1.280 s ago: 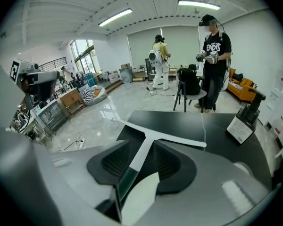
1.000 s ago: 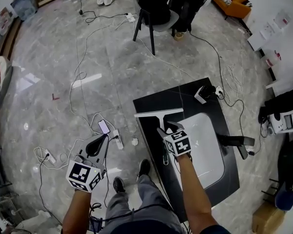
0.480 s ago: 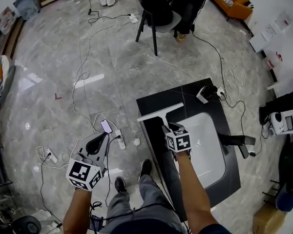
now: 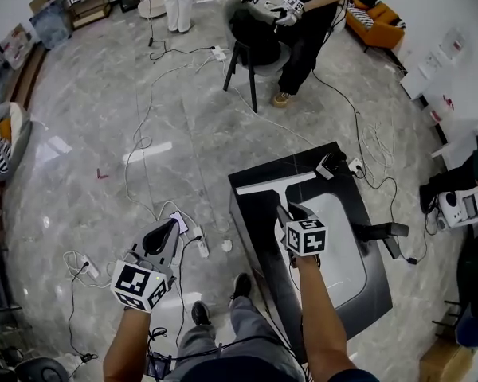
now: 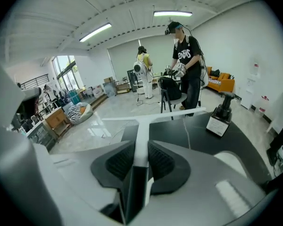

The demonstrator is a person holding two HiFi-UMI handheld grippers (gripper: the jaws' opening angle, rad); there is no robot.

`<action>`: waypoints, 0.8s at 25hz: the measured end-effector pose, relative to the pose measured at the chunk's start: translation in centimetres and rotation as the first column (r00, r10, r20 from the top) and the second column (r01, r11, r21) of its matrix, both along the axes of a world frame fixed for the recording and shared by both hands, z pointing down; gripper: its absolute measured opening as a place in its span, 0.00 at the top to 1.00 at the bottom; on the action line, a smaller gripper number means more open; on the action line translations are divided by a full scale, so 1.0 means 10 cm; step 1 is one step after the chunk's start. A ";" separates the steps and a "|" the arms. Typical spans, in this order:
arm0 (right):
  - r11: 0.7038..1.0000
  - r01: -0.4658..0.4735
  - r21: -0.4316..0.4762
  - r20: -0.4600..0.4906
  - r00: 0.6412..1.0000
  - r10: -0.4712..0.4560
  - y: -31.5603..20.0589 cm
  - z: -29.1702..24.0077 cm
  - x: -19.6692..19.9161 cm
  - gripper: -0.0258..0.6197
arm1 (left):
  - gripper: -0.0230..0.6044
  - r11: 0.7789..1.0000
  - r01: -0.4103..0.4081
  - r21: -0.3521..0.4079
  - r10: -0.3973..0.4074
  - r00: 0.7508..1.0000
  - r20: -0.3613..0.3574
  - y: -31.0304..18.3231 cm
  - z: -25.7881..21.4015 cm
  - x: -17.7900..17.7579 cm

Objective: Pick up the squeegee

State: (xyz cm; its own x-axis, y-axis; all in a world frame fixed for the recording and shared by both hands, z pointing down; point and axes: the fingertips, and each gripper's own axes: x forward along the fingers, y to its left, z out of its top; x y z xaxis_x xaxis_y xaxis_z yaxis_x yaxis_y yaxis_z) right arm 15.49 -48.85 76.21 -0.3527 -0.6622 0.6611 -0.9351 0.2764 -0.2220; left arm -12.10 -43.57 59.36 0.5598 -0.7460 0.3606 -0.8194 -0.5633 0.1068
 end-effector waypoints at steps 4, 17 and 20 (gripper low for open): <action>0.997 -0.006 0.072 0.010 1.000 0.006 0.09 -0.49 -0.03 0.81 | 0.96 0.999 -0.006 0.032 0.006 1.000 -0.001 0.11 -0.29 -0.08; 0.949 0.003 0.315 0.034 0.999 -0.015 0.58 -2.21 -0.16 0.81 | 0.96 0.989 -0.029 0.146 0.031 0.999 -0.016 0.57 -1.21 -0.29; 0.934 0.010 0.356 0.032 0.999 -0.023 0.73 -2.54 -0.25 0.81 | 0.96 0.985 -0.035 0.169 0.039 0.999 -0.021 0.68 -1.37 -0.38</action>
State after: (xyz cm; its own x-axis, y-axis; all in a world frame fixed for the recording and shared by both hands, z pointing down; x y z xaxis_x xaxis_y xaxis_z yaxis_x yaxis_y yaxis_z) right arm 12.96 -41.52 50.85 -0.3844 -0.8458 0.3699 -0.9230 0.3588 -0.1389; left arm -15.93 -36.80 45.67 0.5955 -0.7734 0.2173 -0.7958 -0.6050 0.0273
